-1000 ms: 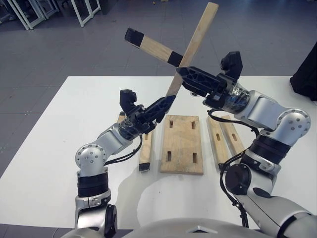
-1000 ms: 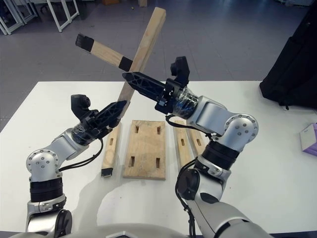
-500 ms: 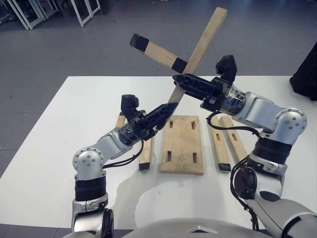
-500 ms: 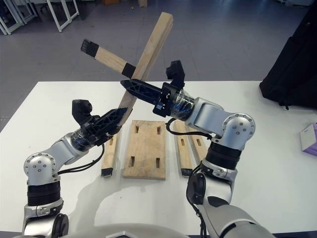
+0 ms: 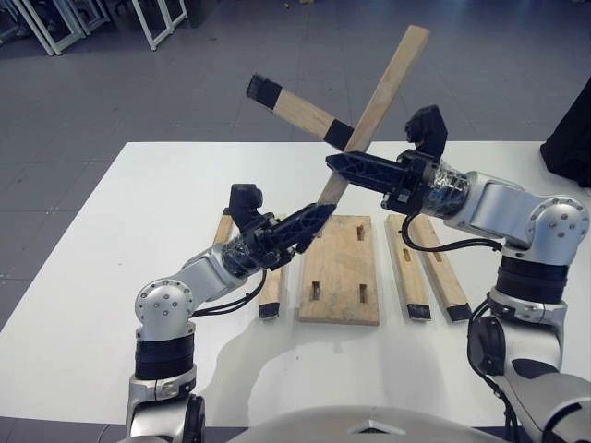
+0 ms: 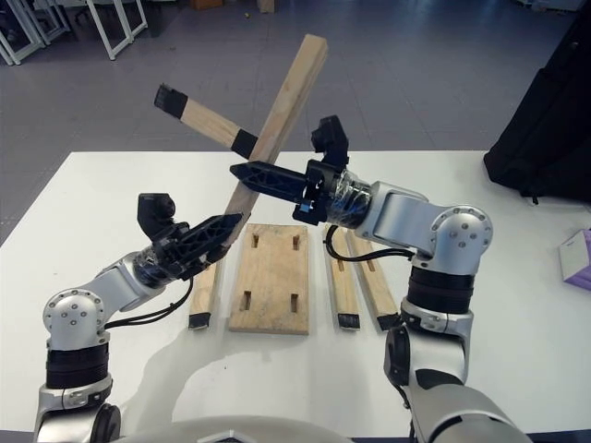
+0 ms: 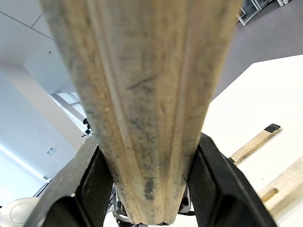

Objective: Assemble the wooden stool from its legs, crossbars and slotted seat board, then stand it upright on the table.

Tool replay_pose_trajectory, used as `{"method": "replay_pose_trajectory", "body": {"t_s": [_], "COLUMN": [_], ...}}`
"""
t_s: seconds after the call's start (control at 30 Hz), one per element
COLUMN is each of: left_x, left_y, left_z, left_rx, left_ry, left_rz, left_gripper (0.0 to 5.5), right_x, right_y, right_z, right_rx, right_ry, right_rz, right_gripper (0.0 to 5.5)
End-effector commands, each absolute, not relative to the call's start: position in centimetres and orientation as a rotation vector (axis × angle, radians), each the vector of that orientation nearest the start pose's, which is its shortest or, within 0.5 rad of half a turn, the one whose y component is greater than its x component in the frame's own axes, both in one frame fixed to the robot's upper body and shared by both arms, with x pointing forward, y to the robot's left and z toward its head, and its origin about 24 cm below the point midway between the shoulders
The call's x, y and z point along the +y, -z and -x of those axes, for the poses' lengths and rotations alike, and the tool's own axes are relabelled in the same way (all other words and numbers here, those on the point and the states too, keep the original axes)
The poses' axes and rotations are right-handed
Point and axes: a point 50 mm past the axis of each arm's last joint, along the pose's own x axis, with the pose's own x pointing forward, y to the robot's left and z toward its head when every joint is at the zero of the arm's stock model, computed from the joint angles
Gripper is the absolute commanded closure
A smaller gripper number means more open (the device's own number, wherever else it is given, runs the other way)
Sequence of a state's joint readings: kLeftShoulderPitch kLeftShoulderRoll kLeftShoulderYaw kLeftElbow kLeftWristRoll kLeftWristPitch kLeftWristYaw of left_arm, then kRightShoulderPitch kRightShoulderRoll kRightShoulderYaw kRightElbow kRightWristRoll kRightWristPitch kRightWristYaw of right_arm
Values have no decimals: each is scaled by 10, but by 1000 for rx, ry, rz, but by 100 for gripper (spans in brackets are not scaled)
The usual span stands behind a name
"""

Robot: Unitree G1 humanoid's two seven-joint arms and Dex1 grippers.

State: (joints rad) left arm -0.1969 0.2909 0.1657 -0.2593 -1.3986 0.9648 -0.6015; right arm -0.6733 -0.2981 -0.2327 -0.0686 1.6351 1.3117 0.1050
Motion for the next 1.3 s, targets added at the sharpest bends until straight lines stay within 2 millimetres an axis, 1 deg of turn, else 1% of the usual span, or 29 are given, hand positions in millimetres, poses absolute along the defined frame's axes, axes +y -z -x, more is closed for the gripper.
{"method": "replay_pose_trajectory", "body": {"t_s": [0.03,0.1,0.13,0.17,0.2,0.27,0.3,0.33,0.37,0.4,0.43,0.47,0.53,0.6,0.67,0.73,0.8,0.87,0.93,1.0,1.07,1.13,1.23,1.3], "left_x": [169,198,204,203,198,176,163,154,147,141,137,134,134,135,136,144,148,152,157,163,170,174,177,180], "left_y": [-148,-159,-162,-162,-158,-132,-116,-104,-96,-92,-90,-87,-79,-71,-64,-55,-50,-46,-46,-48,-50,-51,-52,-52], "left_z": [-240,-240,-238,-238,-238,-236,-232,-229,-228,-228,-228,-228,-230,-229,-224,-219,-212,-202,-192,-189,-191,-192,-202,-205], "left_rx": [91,23,28,64,130,330,412,455,466,461,452,445,450,470,501,550,599,660,719,745,759,762,742,737], "left_ry": [1108,1017,994,980,957,948,967,993,1012,1025,1038,1051,1059,1068,1072,1086,1129,1206,1282,1301,1299,1299,1317,1322], "left_rz": [936,900,841,758,628,225,0,-150,-275,-356,-402,-471,-622,-695,-718,-816,-849,-890,-916,-927,-938,-940,-972,-972], "left_gripper": [245,217,195,182,166,160,160,160,160,160,160,160,160,160,160,160,160,160,160,160,160,160,160,160], "right_x": [-112,-114,-117,-120,-123,-132,-137,-141,-145,-147,-149,-151,-152,-152,-155,-159,-162,-163,-163,-161,-161,-161,-163,-161], "right_y": [-218,-216,-215,-215,-215,-218,-219,-219,-218,-217,-215,-213,-211,-208,-206,-204,-203,-194,-175,-160,-152,-146,-136,-129], "right_z": [-273,-275,-275,-276,-277,-281,-285,-289,-295,-300,-304,-308,-313,-316,-318,-320,-321,-322,-320,-314,-308,-308,-306,-304], "right_rx": [355,349,341,330,317,280,262,246,231,221,215,209,198,189,181,166,131,118,152,188,209,224,248,274], "right_ry": [-1300,-1266,-1247,-1226,-1202,-1139,-1087,-1033,-963,-901,-850,-808,-755,-718,-679,-643,-631,-632,-687,-808,-935,-1022,-1084,-1137], "right_rz": [-772,-772,-770,-769,-767,-765,-749,-732,-716,-695,-677,-665,-655,-647,-643,-636,-628,-533,-438,-439,-456,-455,-434,-422], "right_gripper": [348,348,348,348,348,348,348,348,348,348,348,348,348,348,348,348,348,348,348,348,348,348,348,348]}}
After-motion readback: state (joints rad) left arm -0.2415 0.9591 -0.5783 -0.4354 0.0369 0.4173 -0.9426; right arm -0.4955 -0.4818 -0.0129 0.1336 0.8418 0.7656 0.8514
